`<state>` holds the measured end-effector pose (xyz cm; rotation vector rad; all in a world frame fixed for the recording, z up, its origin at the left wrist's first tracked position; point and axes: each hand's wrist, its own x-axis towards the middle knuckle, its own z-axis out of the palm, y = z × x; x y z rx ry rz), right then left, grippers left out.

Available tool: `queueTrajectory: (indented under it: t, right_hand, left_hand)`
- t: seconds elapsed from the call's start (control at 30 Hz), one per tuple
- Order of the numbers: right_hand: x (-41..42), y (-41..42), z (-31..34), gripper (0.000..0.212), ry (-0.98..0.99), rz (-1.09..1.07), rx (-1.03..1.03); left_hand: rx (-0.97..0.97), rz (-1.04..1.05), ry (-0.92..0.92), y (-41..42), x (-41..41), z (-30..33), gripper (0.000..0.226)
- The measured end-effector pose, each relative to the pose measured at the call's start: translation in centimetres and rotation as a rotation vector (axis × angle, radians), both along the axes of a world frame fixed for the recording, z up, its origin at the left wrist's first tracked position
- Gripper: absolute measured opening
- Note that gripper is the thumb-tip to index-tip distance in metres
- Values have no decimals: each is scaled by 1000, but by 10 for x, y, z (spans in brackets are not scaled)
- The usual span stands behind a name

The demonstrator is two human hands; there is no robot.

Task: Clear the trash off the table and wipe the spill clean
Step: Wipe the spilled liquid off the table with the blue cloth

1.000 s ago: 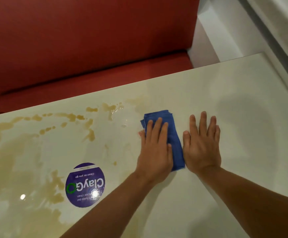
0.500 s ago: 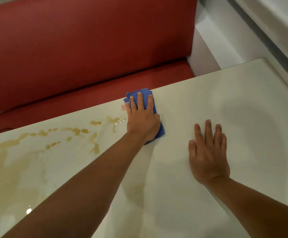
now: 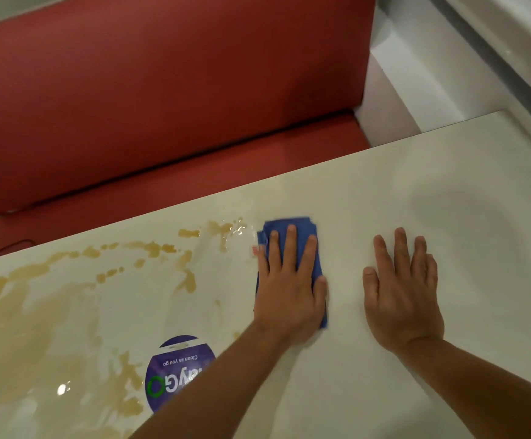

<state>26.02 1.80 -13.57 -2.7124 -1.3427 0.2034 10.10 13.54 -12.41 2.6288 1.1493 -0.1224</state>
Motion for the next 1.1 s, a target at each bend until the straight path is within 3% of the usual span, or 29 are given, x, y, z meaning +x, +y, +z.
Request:
queueTrajectory:
  t: [0.2, 0.57, 0.77, 0.93, 1.1]
  right_hand:
    - [-2, 0, 5, 67, 21, -9, 18]
    - [-2, 0, 5, 67, -5, -17, -17]
    - [-4, 1, 6, 67, 6, -23, 2]
    - [-5, 1, 9, 67, 21, -26, 11]
    - [-5, 1, 11, 66, 37, -31, 22]
  left_hand:
    - [-2, 227, -5, 88, 44, -1, 68]
    - [-14, 218, -30, -74, -45, -2, 67]
    - [5, 209, -30, -15, -18, -4, 70]
    - [-2, 392, 35, 52, 22, 0, 70]
    - [-5, 417, 11, -18, 8, -1, 72]
